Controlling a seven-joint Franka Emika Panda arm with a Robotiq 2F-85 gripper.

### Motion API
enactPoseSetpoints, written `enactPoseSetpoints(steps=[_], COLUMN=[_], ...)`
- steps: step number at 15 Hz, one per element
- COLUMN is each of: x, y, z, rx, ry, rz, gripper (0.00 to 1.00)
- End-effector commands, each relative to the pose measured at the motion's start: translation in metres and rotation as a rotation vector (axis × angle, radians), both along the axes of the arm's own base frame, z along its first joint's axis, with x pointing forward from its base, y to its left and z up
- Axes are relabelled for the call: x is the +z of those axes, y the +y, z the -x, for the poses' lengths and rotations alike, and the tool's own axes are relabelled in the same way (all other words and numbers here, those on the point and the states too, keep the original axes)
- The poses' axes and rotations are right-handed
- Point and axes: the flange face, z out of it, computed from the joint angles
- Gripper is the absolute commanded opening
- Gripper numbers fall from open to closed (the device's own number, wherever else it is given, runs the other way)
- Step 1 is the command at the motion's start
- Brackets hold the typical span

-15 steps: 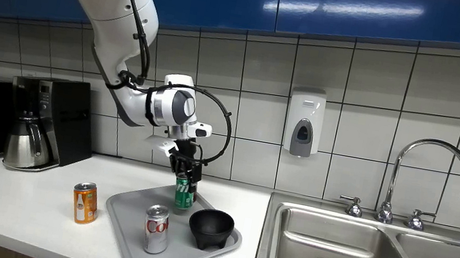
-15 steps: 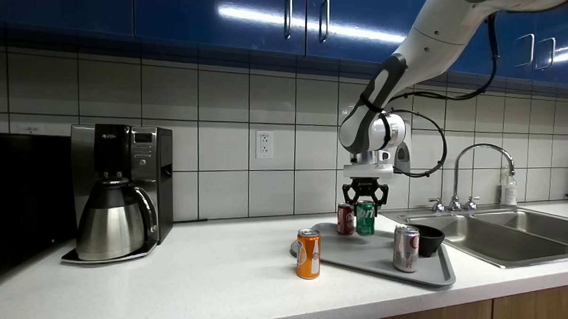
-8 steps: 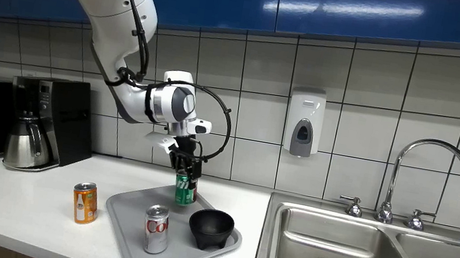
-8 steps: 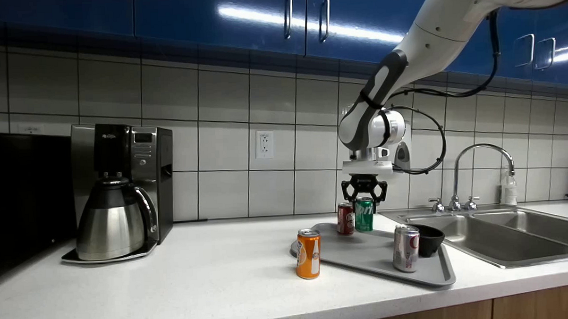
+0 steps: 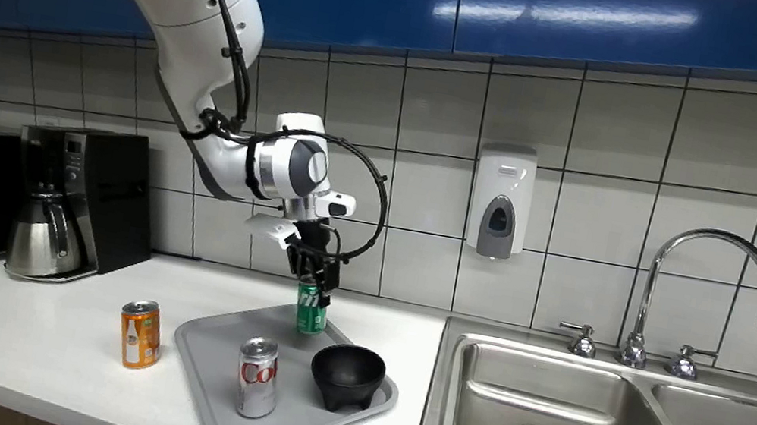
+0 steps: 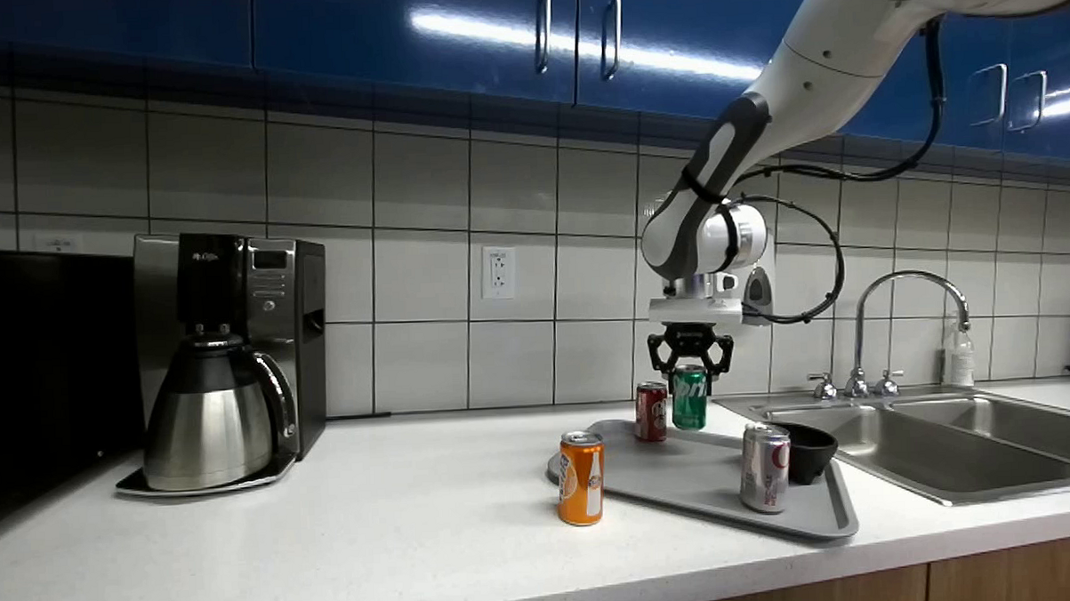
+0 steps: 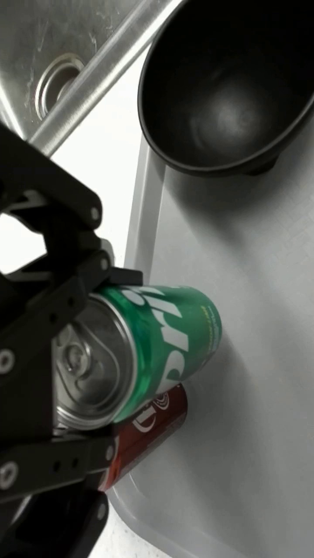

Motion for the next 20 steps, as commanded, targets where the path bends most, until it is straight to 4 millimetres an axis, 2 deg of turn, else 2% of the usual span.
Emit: enactPoseSetpoints(steps=[1,8,20], x=[0.012,0.011,-0.009], y=[-0.015,-0.044,-0.075], z=[-0.013,-0.036,-0.079], rx=[-0.02,-0.053,-0.16], ry=[-0.014,-0.033,-0.06], rz=[0.001,0.007,-0.015], gripper=[0.38,0.38,0.38])
